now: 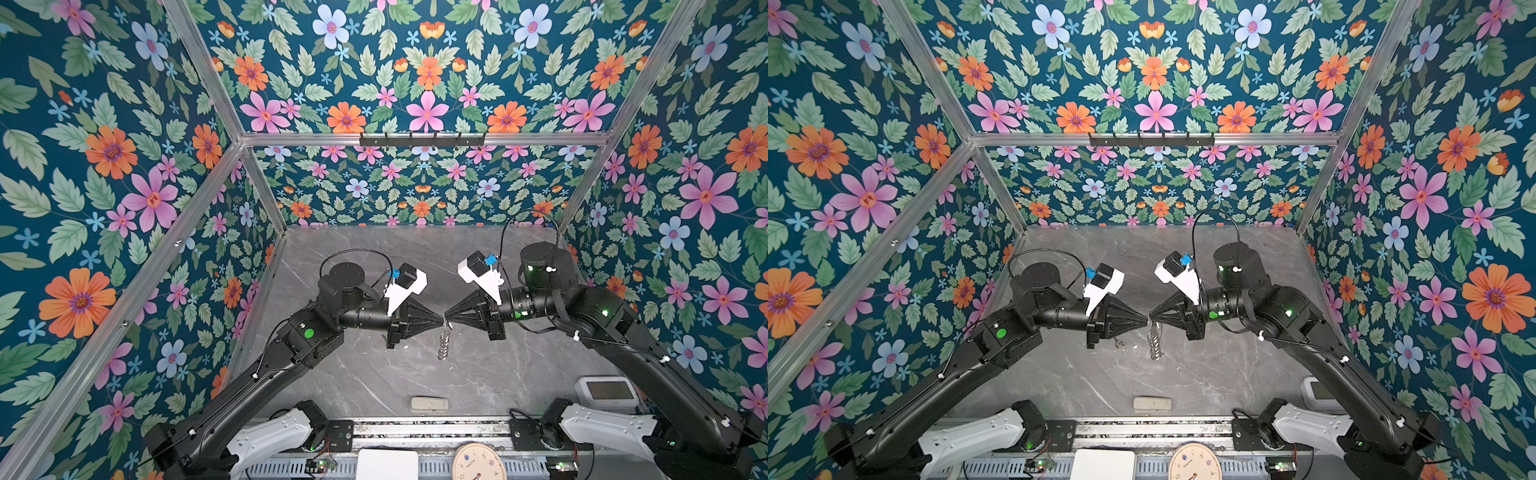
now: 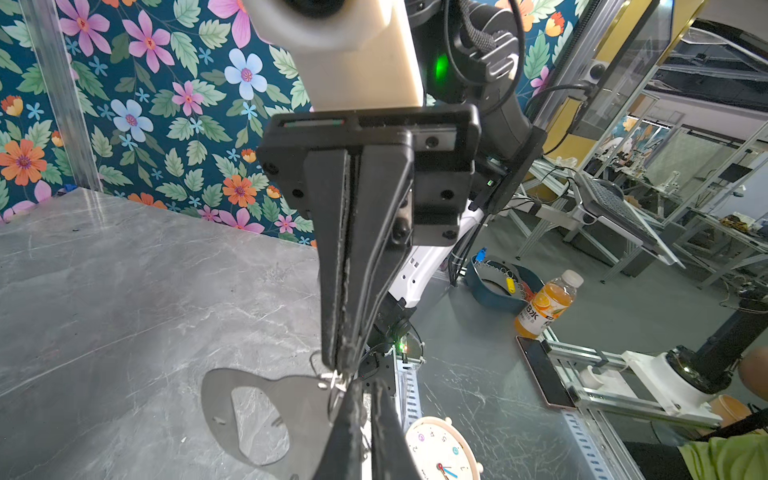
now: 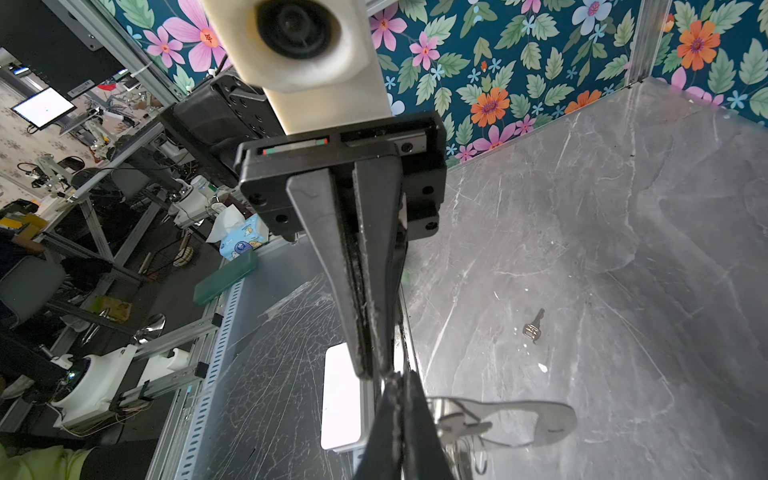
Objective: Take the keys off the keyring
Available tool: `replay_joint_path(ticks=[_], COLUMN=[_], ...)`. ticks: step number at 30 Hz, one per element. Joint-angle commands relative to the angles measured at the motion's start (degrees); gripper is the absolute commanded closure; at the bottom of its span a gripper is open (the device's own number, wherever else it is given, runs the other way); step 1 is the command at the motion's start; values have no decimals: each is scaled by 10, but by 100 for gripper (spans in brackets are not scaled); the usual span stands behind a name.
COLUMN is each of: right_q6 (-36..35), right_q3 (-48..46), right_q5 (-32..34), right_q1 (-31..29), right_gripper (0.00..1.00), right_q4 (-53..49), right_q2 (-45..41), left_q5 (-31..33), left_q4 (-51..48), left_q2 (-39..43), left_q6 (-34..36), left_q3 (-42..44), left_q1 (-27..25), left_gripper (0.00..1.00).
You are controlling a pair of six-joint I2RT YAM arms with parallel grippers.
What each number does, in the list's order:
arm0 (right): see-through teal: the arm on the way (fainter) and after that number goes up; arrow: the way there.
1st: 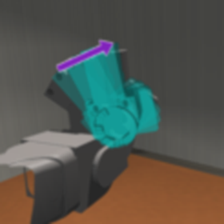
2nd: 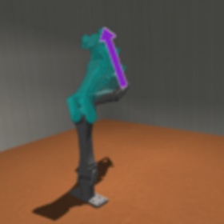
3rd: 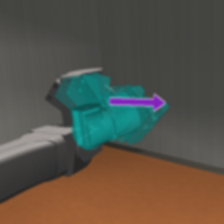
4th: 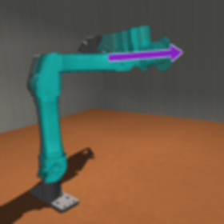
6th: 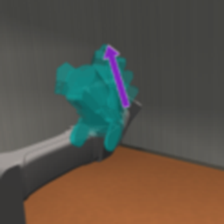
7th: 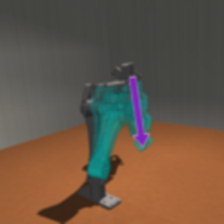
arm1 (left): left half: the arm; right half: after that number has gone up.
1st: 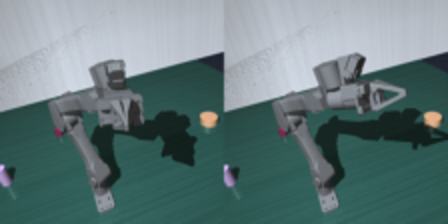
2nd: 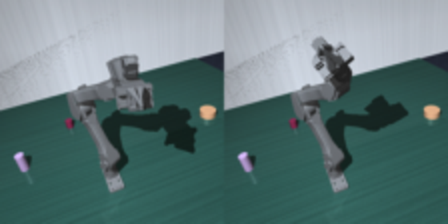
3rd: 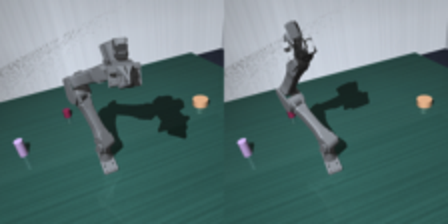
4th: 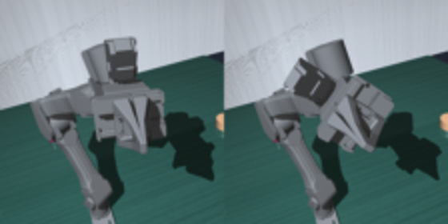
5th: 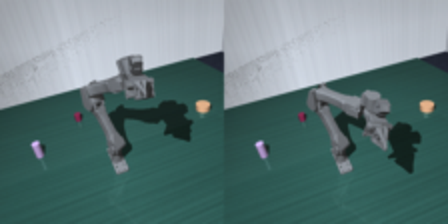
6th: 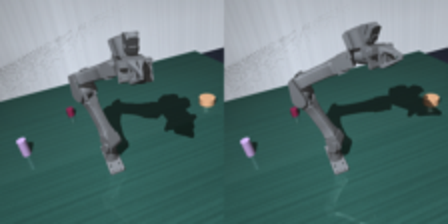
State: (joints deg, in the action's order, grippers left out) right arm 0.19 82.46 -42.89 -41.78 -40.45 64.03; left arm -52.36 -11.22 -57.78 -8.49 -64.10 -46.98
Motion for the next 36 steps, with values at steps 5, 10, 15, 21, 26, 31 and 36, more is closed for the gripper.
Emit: replay_joint_path(ticks=[5, 10, 15, 21, 26, 31, 36], right_q6=[-7, -3, 2, 12, 15, 12, 9], right_q3=[11, 12, 10, 4, -3, -12, -17], right_q5=[-6, -5, -7, -10, -7, -2, -19], right_q1=[-1, -1, -1, -1, -1, -1, 0], right_gripper=[100, 100, 100, 100, 100, 100, 100], right_q4=[3, 17, 29, 46, 55, 51, 49], right_q2=[8, 10, 14, 14, 7, -6, -11], left_q5=[-13, -12, -5, 1, 28, 47, 56], left_q4=[-10, -14, -12, 8, 20, 9, 4], left_q2=[-6, -10, -9, -1, 13, 30, 32], left_q6=[11, 14, 19, 22, 17, 16, 18], left_q3=[-10, -13, -13, 0, 8, 10, 13], left_q1=[1, 0, 1, 0, 1, 1, 2], left_gripper=[91, 95, 100, 100, 100, 71, 65])
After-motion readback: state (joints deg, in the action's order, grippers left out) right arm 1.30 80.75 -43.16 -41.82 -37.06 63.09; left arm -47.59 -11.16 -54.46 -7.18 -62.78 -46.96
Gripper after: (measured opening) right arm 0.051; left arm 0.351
